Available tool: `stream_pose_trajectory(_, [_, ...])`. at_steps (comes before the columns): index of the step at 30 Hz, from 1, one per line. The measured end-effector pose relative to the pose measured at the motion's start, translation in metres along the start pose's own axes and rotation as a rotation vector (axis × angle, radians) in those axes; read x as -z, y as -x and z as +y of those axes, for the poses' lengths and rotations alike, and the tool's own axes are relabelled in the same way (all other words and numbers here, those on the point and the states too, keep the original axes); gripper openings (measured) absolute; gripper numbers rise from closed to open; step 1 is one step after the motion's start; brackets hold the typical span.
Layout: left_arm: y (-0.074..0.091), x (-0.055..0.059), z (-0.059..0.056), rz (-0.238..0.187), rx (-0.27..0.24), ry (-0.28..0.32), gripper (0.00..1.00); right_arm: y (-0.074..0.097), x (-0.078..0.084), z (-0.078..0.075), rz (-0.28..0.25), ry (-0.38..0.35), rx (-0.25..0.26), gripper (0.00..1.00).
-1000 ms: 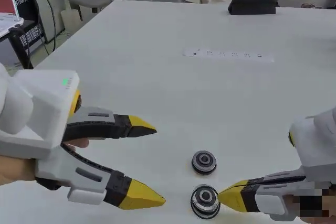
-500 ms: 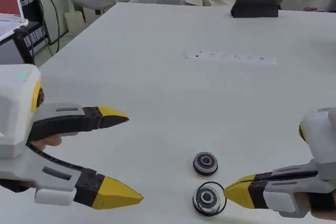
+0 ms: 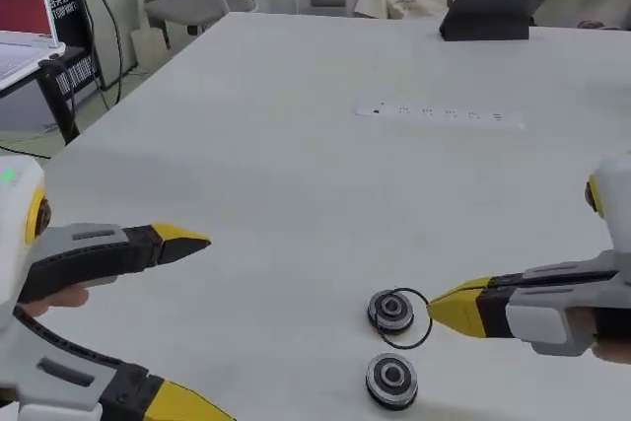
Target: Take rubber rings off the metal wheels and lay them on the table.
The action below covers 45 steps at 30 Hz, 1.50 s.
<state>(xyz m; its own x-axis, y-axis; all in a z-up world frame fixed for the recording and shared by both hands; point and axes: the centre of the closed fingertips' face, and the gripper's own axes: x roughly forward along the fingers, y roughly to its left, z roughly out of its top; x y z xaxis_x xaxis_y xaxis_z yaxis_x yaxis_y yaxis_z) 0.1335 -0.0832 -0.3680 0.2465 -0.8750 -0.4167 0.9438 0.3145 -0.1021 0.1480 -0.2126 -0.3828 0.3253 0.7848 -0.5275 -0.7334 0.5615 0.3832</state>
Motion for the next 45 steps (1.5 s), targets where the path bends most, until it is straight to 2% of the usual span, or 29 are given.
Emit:
stream_pose_trajectory(4, [0.001, 0.001, -0.001, -0.002, -0.010, 0.015, 0.99, 0.000, -0.008, 0.004, -0.009, 0.006, -0.008, 0.00])
stream_pose_trajectory(14, [0.000, 0.005, -0.011, 0.008, -0.006, 0.025, 0.99, -0.008, -0.024, 0.013, -0.017, 0.032, -0.033, 0.00])
stream_pose_trajectory(21, [0.001, 0.006, -0.014, 0.004, -0.019, 0.035, 0.99, -0.022, -0.029, 0.026, 0.007, 0.066, -0.073, 0.00])
stream_pose_trajectory(32, [0.002, 0.007, -0.019, 0.007, -0.025, 0.039, 0.94, -0.040, -0.026, 0.035, 0.056, 0.103, -0.109, 0.00])
stream_pose_trajectory(34, [0.003, 0.005, -0.018, -0.002, -0.035, 0.040, 0.94, -0.047, -0.021, 0.037, 0.082, 0.109, -0.122, 0.00])
stream_pose_trajectory(40, [0.006, 0.001, -0.016, -0.026, -0.048, 0.042, 0.89, -0.061, -0.010, 0.035, 0.127, 0.123, -0.120, 0.00])
stream_pose_trajectory(45, [0.008, 0.000, -0.016, -0.031, -0.045, 0.046, 0.86, -0.077, 0.000, 0.026, 0.156, 0.115, -0.110, 0.00])
